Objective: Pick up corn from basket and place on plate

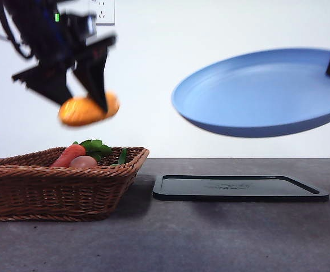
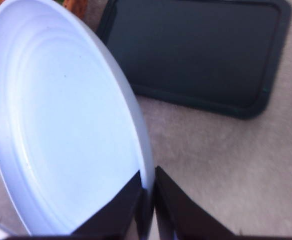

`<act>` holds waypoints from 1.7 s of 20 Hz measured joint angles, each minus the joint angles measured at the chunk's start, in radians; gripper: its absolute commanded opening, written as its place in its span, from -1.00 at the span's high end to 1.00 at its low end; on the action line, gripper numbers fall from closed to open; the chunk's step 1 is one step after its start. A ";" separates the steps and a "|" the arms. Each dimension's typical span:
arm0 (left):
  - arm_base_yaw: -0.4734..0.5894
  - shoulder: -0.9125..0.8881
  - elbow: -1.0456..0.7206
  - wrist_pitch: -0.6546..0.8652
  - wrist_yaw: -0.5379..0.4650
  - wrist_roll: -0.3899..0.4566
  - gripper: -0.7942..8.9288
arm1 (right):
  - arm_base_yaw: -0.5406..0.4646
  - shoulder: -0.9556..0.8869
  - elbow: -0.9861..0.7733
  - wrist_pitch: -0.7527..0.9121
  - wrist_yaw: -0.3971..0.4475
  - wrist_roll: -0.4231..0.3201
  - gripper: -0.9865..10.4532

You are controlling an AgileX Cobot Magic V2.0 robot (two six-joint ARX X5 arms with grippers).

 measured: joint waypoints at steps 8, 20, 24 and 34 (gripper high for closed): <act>-0.127 -0.075 0.019 0.061 0.270 -0.045 0.54 | 0.000 0.285 0.000 0.198 -0.219 0.082 0.83; -0.280 0.135 0.019 0.154 0.256 0.013 0.42 | -0.001 0.336 0.000 0.248 -0.275 0.131 0.83; -0.281 0.135 0.019 0.158 0.256 0.024 0.26 | -0.001 0.336 0.000 0.249 -0.275 0.131 0.83; -0.283 0.135 0.091 0.090 0.256 0.031 0.10 | -0.001 0.336 0.000 0.251 -0.285 0.131 0.83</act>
